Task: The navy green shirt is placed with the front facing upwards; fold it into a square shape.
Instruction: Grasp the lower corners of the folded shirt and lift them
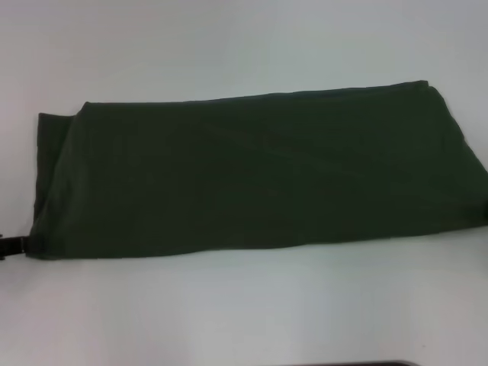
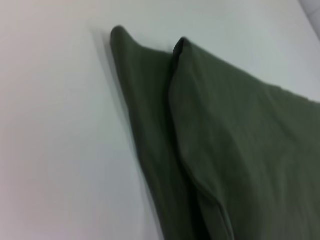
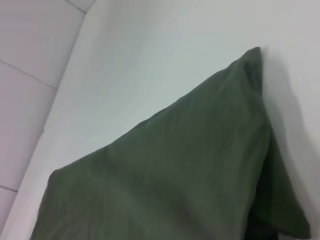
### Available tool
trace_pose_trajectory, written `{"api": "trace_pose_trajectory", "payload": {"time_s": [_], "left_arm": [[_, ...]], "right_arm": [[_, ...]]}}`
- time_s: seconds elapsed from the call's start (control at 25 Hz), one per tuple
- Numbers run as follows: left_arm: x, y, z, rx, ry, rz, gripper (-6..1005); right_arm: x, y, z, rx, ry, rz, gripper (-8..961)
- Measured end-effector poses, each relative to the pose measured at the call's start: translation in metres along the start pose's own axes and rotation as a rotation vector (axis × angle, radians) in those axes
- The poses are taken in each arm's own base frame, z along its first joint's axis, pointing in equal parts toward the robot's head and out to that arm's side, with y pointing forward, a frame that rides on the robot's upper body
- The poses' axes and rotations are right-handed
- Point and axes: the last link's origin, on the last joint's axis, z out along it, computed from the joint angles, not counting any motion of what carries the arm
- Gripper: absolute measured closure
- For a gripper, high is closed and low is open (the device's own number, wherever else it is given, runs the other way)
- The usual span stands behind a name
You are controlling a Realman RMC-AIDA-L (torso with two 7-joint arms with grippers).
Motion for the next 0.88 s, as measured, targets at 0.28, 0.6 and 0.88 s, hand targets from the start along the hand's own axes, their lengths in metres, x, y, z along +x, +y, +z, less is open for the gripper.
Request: {"api": "trace_pose_trajectory", "payload": {"time_s": [0.28,0.6,0.88], "left_arm": [[-0.005,0.0044,0.0044,-0.025,-0.056,0.016,992],[-0.0043,0.004,0.0028,-0.024,-0.055,0.014,990],[-0.004,0.0033,0.002,-0.02,-0.054,0.015,989]], "right_arm": [[-0.0039,-0.0054,-0.0058,0.028,-0.032,0.019,942],[-0.0076,-0.0075,-0.0073,0.043,-0.039,0.029,942],[-0.0087,-0.0104,-0.0078,0.063,-0.047,0.04,943]]}}
